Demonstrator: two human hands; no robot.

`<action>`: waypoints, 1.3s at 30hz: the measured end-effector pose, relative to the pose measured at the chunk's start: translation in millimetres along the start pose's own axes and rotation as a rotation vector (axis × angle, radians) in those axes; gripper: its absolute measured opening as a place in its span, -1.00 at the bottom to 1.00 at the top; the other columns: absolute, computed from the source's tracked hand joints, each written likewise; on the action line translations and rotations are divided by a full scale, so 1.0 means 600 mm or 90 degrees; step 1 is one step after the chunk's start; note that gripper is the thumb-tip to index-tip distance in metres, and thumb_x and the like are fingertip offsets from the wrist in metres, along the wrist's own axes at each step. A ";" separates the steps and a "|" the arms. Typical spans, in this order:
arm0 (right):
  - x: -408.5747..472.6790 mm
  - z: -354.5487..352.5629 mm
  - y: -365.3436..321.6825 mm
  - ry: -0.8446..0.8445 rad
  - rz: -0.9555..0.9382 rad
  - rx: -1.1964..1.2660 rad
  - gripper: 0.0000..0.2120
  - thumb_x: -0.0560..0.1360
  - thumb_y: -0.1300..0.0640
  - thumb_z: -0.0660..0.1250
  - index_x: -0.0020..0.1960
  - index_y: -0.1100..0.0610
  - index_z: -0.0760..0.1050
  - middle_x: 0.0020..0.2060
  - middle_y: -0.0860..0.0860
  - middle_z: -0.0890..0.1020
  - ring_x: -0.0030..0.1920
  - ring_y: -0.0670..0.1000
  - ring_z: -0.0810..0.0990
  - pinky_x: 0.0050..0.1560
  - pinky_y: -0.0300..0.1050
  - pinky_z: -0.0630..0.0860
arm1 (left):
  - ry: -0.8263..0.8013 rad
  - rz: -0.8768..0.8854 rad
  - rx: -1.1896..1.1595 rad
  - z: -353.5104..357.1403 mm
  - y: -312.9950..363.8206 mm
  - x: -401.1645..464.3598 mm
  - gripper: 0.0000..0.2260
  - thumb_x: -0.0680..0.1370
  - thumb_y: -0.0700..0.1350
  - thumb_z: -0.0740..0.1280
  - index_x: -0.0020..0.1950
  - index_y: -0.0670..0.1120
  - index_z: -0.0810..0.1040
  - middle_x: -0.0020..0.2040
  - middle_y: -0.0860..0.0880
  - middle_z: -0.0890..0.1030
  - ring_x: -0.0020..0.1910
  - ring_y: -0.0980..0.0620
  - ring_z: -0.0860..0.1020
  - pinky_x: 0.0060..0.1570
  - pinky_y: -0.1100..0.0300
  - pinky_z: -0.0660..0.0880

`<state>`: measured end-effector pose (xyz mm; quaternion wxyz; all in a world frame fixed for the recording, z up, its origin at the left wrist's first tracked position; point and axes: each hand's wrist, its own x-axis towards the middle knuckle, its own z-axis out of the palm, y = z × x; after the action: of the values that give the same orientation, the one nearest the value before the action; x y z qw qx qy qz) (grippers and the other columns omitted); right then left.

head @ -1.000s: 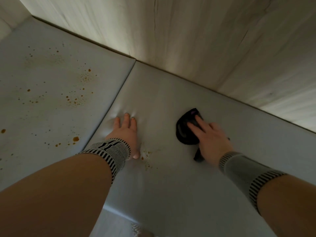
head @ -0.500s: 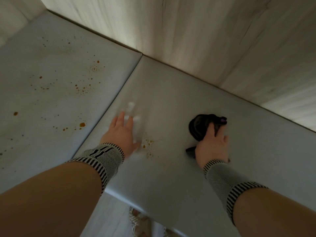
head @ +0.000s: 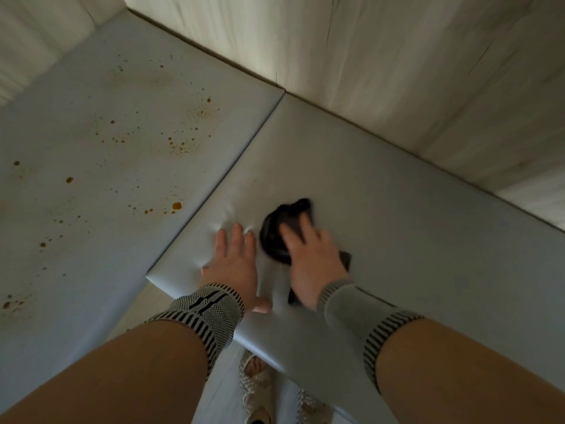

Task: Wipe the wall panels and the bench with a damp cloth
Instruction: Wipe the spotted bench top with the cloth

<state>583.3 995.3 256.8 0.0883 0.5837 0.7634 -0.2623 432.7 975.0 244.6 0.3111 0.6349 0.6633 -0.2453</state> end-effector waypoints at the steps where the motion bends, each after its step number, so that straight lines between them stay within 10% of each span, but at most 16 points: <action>1: -0.013 0.010 -0.003 -0.018 -0.087 -0.008 -0.33 0.59 0.18 0.16 0.58 -0.06 -0.08 0.57 0.04 -0.17 0.41 0.18 0.13 0.46 0.07 0.17 | -0.002 0.001 -0.001 0.002 -0.001 0.000 0.27 0.31 0.23 0.56 0.57 -0.07 -0.38 0.54 -0.06 -0.45 0.54 -0.18 -0.37 0.48 -0.24 0.19; 4: -0.027 0.015 0.055 -0.066 -0.168 -0.078 -0.34 0.58 0.14 0.18 0.57 -0.12 -0.06 0.57 -0.05 -0.15 0.40 0.14 0.14 0.45 0.06 0.21 | -0.003 0.009 0.005 0.005 -0.002 0.002 0.26 0.32 0.23 0.55 0.57 -0.07 -0.39 0.55 -0.07 -0.44 0.54 -0.18 -0.37 0.48 -0.24 0.19; 9: -0.029 0.021 0.076 0.027 0.221 -0.084 -0.32 0.59 0.13 0.07 0.59 0.14 -0.22 0.56 0.17 -0.19 0.46 0.25 0.08 0.44 0.09 0.20 | -0.007 0.001 -0.002 0.006 0.000 0.005 0.26 0.32 0.22 0.56 0.56 -0.06 -0.40 0.54 -0.05 -0.45 0.54 -0.18 -0.36 0.45 -0.27 0.21; 12: -0.064 0.047 0.023 -0.051 0.003 -0.082 -0.34 0.60 0.11 0.11 0.59 0.12 -0.16 0.56 0.20 -0.14 0.41 0.27 0.18 0.42 0.13 0.23 | -0.002 0.000 0.000 0.005 0.000 0.003 0.25 0.33 0.21 0.56 0.57 -0.06 -0.38 0.54 -0.05 -0.45 0.55 -0.18 -0.36 0.45 -0.26 0.22; 16: -0.095 0.047 0.090 -0.022 -0.188 -0.137 -0.24 0.22 0.11 0.56 0.38 0.07 0.37 0.38 0.14 0.44 -0.02 0.16 0.58 -0.02 0.00 0.61 | -0.007 0.000 -0.008 0.005 0.000 0.002 0.25 0.33 0.18 0.57 0.57 -0.07 -0.37 0.55 -0.05 -0.44 0.55 -0.18 -0.35 0.46 -0.26 0.21; 21: -0.097 0.013 0.132 0.030 0.306 -0.061 -0.30 0.58 0.16 0.17 0.59 0.11 -0.13 0.56 0.14 -0.09 0.34 0.21 0.27 0.39 -0.01 0.26 | -0.007 -0.012 -0.003 0.001 0.005 0.000 0.25 0.32 0.20 0.56 0.57 -0.06 -0.38 0.55 -0.05 -0.44 0.55 -0.18 -0.35 0.45 -0.28 0.21; 26: -0.119 0.031 0.025 -0.096 0.065 -0.020 -0.35 0.60 0.15 0.17 0.59 0.09 -0.07 0.57 0.05 -0.04 0.46 0.16 0.16 0.47 0.00 0.17 | -0.022 -0.039 -0.001 -0.012 0.012 -0.012 0.19 0.37 0.21 0.53 0.59 -0.06 -0.33 0.56 -0.06 -0.41 0.56 -0.18 -0.32 0.46 -0.27 0.19; 32: -0.131 -0.143 0.037 -0.039 0.155 0.223 -0.54 0.57 0.25 0.20 0.44 0.00 0.38 0.37 0.00 0.45 0.32 0.05 0.45 0.30 -0.19 0.33 | -0.023 -0.004 -0.366 -0.114 0.103 -0.103 -0.55 0.70 0.10 0.04 0.31 -0.20 0.51 0.34 -0.22 0.52 0.29 -0.15 0.50 0.18 0.13 0.43; 35: -0.175 -0.253 0.014 0.023 0.145 0.284 -0.61 0.51 0.21 0.30 0.32 -0.01 0.50 0.19 0.00 0.59 0.15 0.04 0.56 0.22 -0.11 0.47 | -0.043 -0.002 -0.677 -0.210 0.154 -0.182 -0.63 0.68 0.08 0.13 0.12 -0.20 0.55 0.15 -0.18 0.64 0.11 -0.13 0.63 -0.03 0.11 0.59; 39: -0.263 -0.401 -0.012 0.065 0.114 0.373 -0.65 0.47 0.16 0.35 0.24 -0.03 0.53 0.01 0.01 0.66 0.00 0.03 0.63 0.13 -0.04 0.56 | 0.017 0.073 -0.716 -0.351 0.188 -0.302 -0.69 0.61 0.00 0.31 0.22 -0.19 0.57 0.14 -0.20 0.64 0.15 -0.15 0.60 0.17 -0.06 0.56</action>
<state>665.6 982.0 531.9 -0.0995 0.6619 0.6040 -0.4326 524.0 1010.3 528.1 0.6057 0.4095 0.6604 0.1712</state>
